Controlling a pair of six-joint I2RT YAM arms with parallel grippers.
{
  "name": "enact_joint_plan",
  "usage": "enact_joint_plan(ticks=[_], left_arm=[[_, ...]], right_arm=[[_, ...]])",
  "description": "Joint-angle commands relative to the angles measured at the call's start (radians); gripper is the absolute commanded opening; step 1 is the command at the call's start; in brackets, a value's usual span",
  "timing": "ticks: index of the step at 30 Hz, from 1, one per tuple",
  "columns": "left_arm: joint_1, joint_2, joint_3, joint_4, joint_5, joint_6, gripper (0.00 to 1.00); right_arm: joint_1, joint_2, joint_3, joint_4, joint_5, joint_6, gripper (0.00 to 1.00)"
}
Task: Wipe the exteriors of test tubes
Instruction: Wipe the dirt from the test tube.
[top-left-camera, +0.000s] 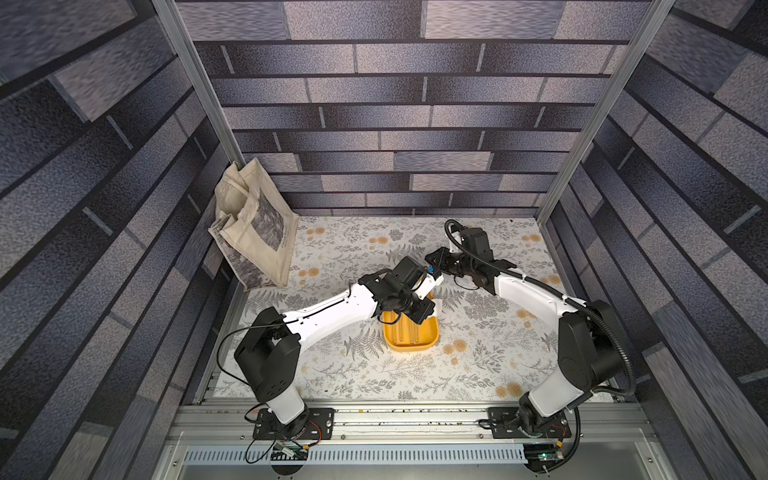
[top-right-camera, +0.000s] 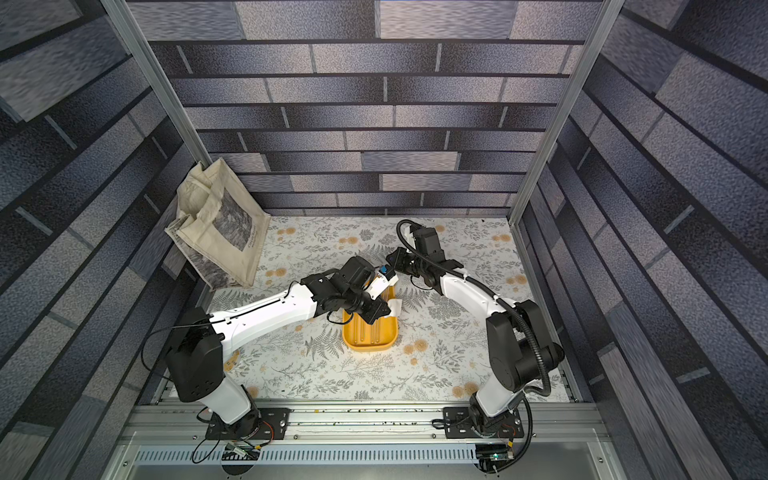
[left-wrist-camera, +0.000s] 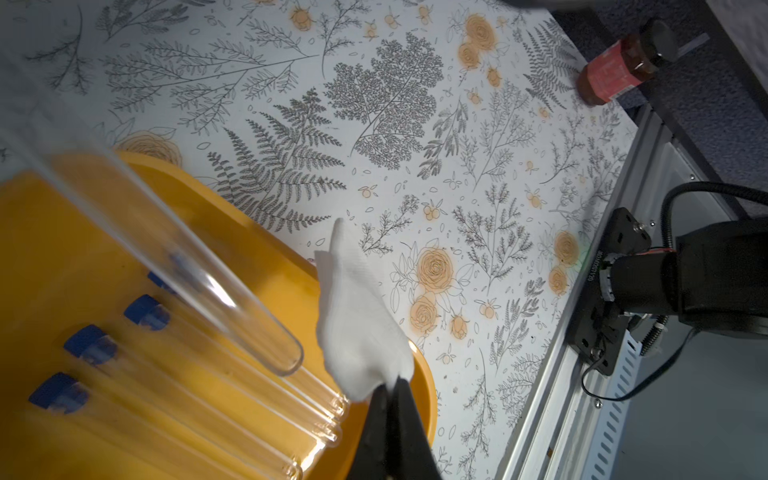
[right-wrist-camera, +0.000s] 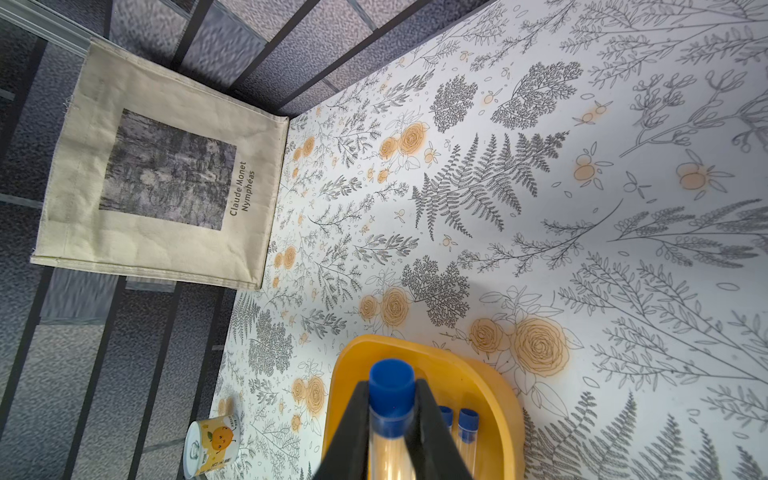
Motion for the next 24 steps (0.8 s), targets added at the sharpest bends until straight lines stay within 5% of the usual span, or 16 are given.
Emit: enact_joint_plan(ticks=[1,8,24], left_arm=[[0.003,0.011,0.042,-0.037,-0.12,-0.034,0.03],[0.009,0.017,0.047,-0.02,-0.224,-0.073,0.03],[0.094,0.107,0.164,0.005,-0.217,-0.078,0.03]], right_arm=[[-0.005,-0.019,-0.013,-0.007,0.007,0.011,0.2],[-0.005,-0.016,-0.015,-0.012,0.017,0.014,0.2],[-0.005,-0.025,-0.035,-0.009,0.021,0.021,0.2]])
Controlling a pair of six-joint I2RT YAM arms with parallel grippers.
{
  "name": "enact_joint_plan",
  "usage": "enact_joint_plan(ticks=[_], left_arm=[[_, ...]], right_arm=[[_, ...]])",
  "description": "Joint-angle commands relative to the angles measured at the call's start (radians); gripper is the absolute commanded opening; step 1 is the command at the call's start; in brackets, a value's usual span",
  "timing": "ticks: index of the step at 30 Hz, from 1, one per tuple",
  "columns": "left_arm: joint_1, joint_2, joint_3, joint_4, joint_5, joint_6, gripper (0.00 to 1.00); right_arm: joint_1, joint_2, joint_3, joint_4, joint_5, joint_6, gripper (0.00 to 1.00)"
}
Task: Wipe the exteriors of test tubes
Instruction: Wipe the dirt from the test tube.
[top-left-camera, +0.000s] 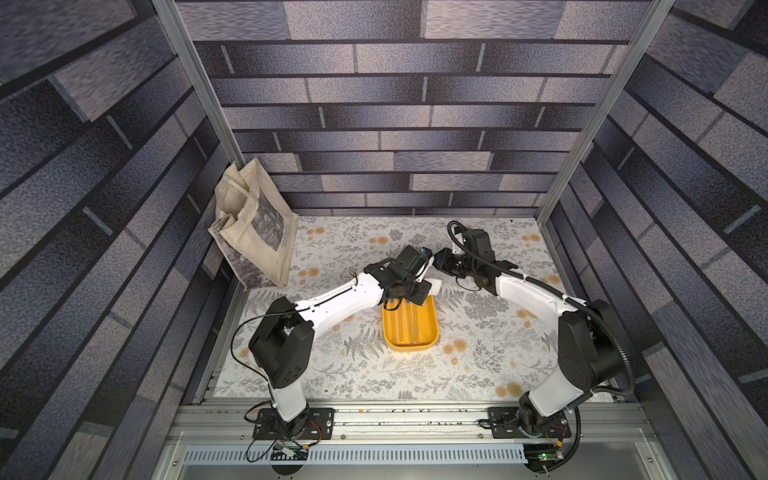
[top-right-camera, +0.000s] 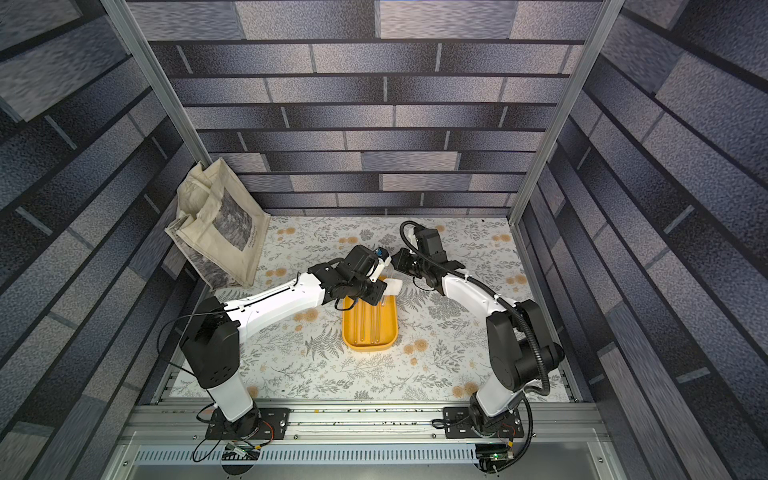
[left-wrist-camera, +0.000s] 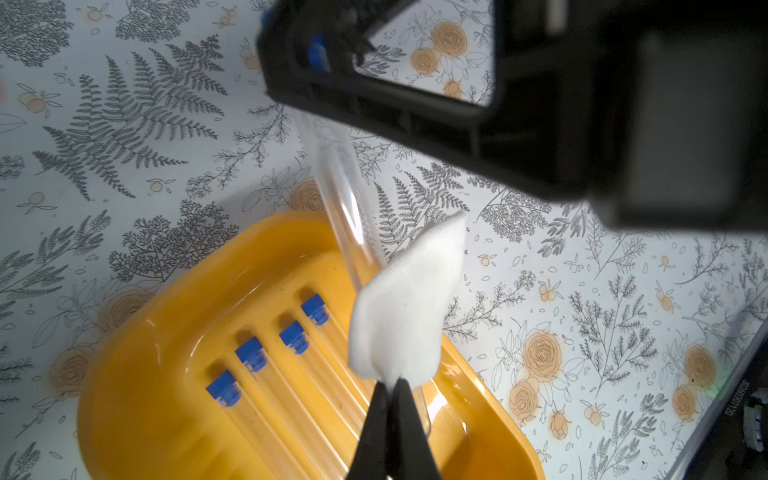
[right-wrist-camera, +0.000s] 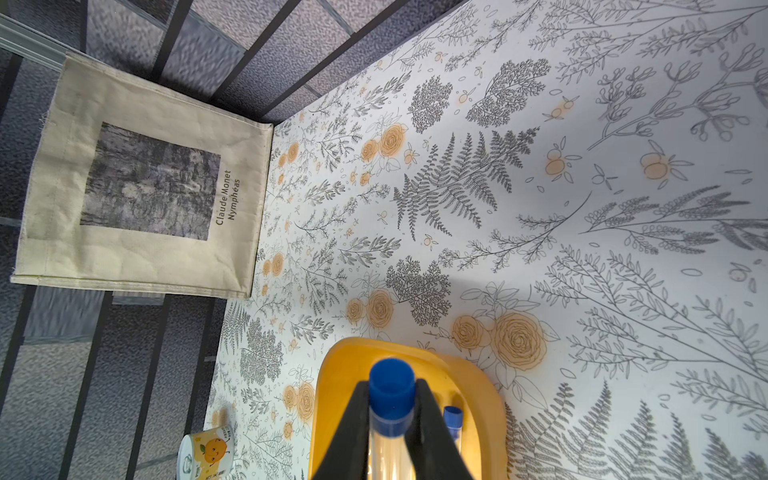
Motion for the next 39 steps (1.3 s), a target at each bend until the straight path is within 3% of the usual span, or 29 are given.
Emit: enact_joint_plan(ticks=[1,13,33,39], left_arm=[[0.025,0.024,0.062,0.004,0.004,-0.01,0.03],[0.064,0.091,0.176,-0.03,0.032,0.023,0.03],[-0.024,-0.106,-0.143,-0.007,0.074,0.021,0.03],[-0.041,-0.13,-0.18,-0.002,0.057,-0.007,0.03]], right_arm=[[0.001,-0.025,-0.016,-0.008,0.006,0.007,0.2],[0.001,-0.042,-0.024,-0.02,0.017,0.005,0.2],[0.0,-0.028,-0.006,-0.031,0.025,-0.001,0.21],[-0.001,-0.021,-0.008,-0.023,0.02,0.004,0.21]])
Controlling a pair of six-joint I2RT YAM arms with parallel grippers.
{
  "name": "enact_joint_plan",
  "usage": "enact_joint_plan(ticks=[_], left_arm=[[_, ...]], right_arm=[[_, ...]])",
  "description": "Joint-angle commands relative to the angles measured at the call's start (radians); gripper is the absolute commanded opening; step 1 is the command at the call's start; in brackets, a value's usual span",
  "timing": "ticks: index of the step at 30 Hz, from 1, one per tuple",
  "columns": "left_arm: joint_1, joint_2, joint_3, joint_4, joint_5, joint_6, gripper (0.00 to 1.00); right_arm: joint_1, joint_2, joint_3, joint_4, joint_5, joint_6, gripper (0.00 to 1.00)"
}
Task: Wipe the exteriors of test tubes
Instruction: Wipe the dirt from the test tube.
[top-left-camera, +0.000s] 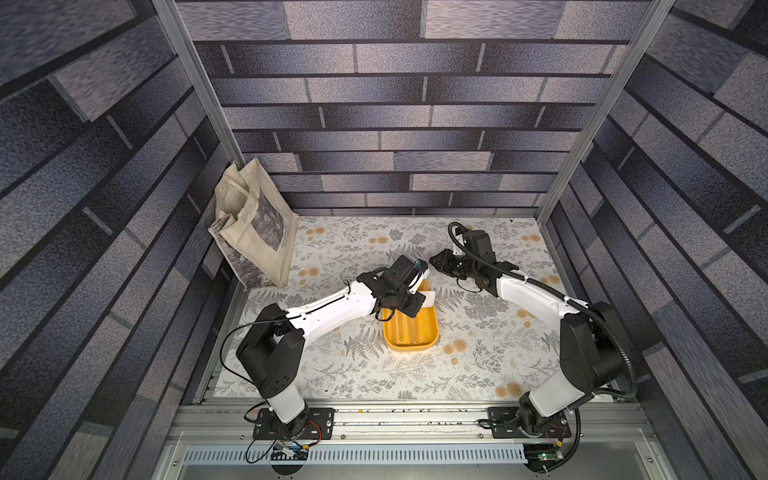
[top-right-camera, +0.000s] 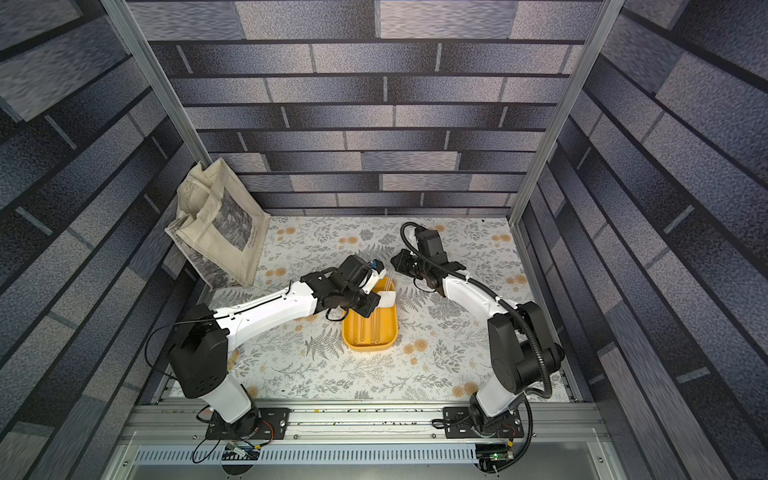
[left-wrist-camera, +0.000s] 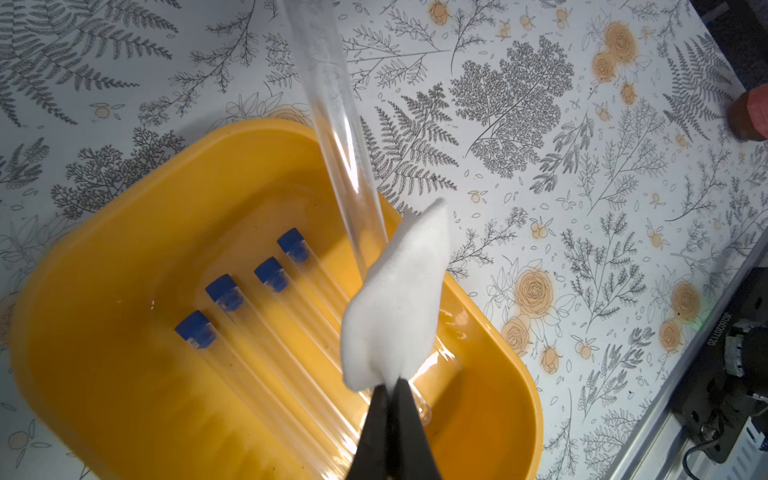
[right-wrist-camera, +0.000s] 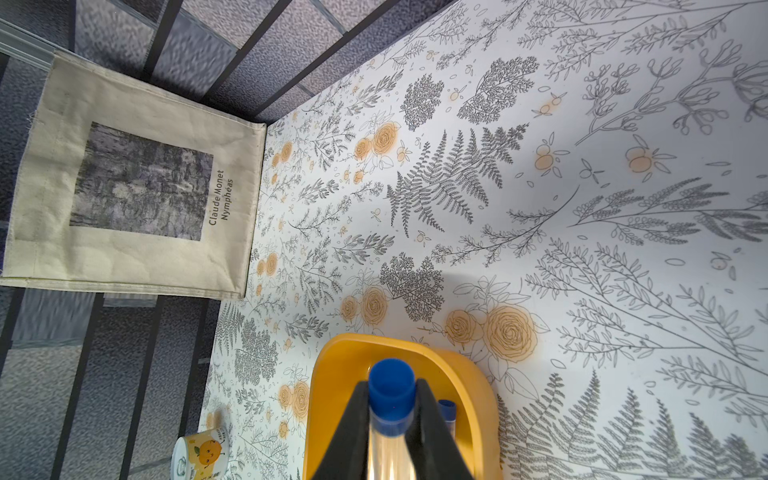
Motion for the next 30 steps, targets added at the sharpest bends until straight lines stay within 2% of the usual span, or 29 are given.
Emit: enact_joint_plan(ticks=[1,19,23,30], left_arm=[[-0.001,-0.031,-0.012,0.001,-0.007,-0.018,0.03],[0.08,0.147,0.285,-0.092,-0.018,0.026,0.03],[0.09,0.155,0.302,-0.097,-0.017,0.029,0.03],[0.097,0.123,0.247,-0.091,-0.025,0.027,0.03]], right_arm=[[0.0,-0.007,0.003,-0.009,0.001,0.005,0.21],[0.001,-0.041,-0.019,-0.01,0.003,0.006,0.21],[0.0,-0.04,-0.019,-0.011,0.005,0.005,0.2],[0.001,-0.039,-0.019,-0.012,0.004,0.003,0.18]])
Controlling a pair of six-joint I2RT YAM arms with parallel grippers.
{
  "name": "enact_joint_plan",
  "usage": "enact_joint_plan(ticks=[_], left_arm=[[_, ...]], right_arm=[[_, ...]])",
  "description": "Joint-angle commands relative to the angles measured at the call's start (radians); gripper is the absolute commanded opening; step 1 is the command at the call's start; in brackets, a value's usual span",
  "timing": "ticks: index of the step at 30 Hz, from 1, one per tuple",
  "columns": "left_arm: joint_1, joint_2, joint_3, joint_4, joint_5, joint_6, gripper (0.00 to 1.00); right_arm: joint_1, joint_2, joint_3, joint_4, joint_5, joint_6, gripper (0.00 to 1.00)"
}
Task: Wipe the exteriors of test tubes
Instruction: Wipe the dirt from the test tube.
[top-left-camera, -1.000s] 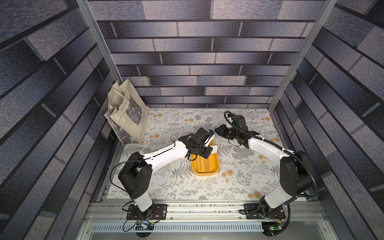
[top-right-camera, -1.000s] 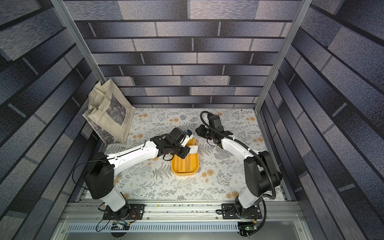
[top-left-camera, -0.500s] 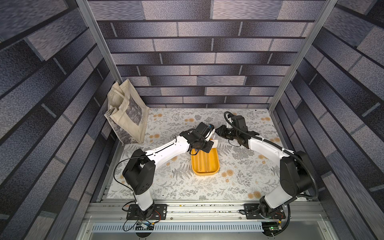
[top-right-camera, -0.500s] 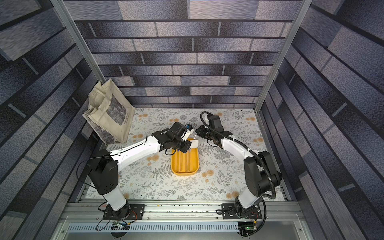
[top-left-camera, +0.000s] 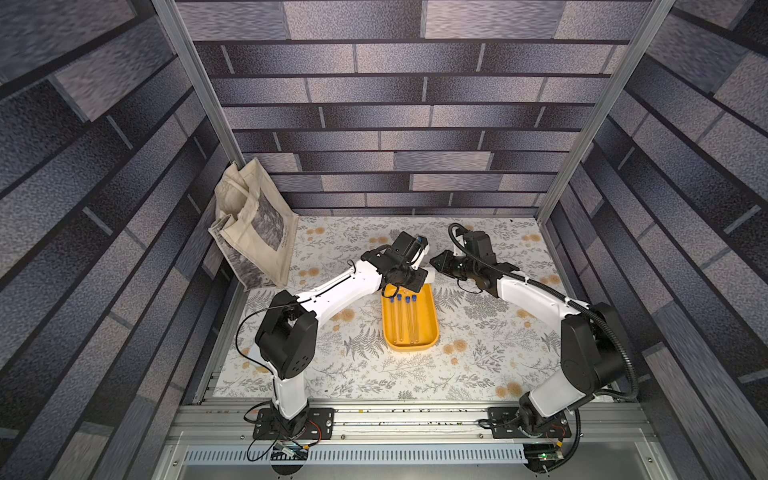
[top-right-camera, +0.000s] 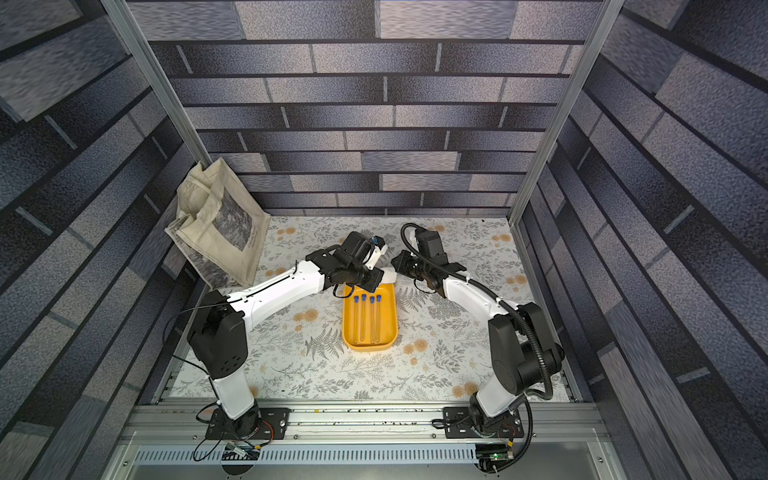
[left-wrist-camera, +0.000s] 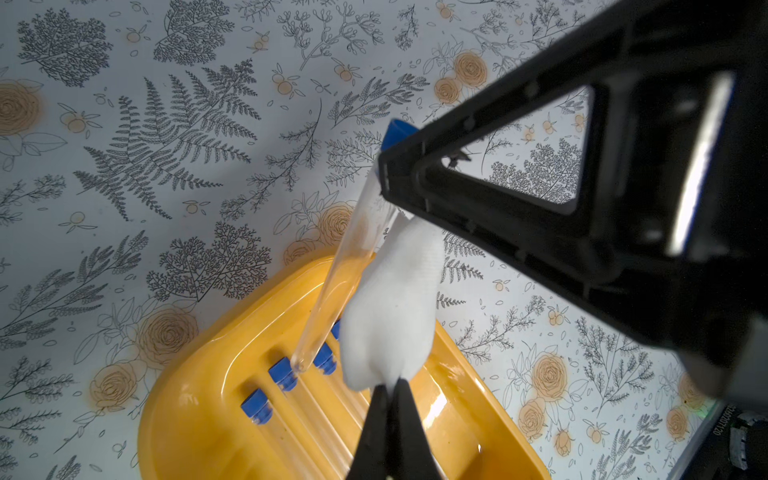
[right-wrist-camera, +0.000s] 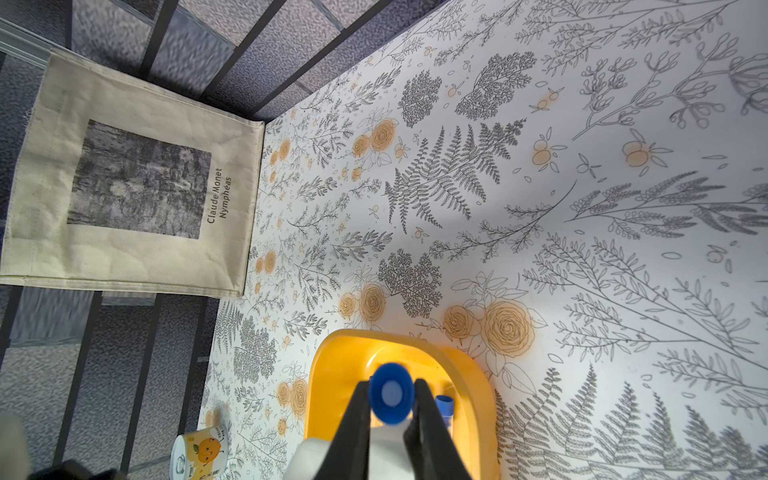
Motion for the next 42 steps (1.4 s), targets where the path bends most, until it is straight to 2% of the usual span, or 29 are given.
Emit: enact_joint_plan(ticks=[1,13,19,30,42], left_arm=[[0.012,-0.033,-0.034,-0.021,-0.017,0.018,0.03],[0.027,-0.133,-0.238,0.025,-0.018,-0.016,0.03],[0.035,-0.169,-0.29,0.042,-0.013,-0.012,0.03],[0.049,-0.157,-0.239,0.052,0.024,0.036,0.03],[0.058,-0.086,-0.077,0.003,0.031,0.084,0.03]], right_arm=[[0.0,-0.031,-0.007,-0.014,0.005,0.002,0.18],[-0.004,-0.034,0.02,-0.044,-0.017,-0.001,0.16],[-0.006,-0.031,0.069,-0.159,-0.082,-0.003,0.15],[-0.008,-0.046,0.16,-0.384,-0.193,-0.044,0.15],[-0.008,-0.044,0.15,-0.424,-0.222,-0.056,0.15]])
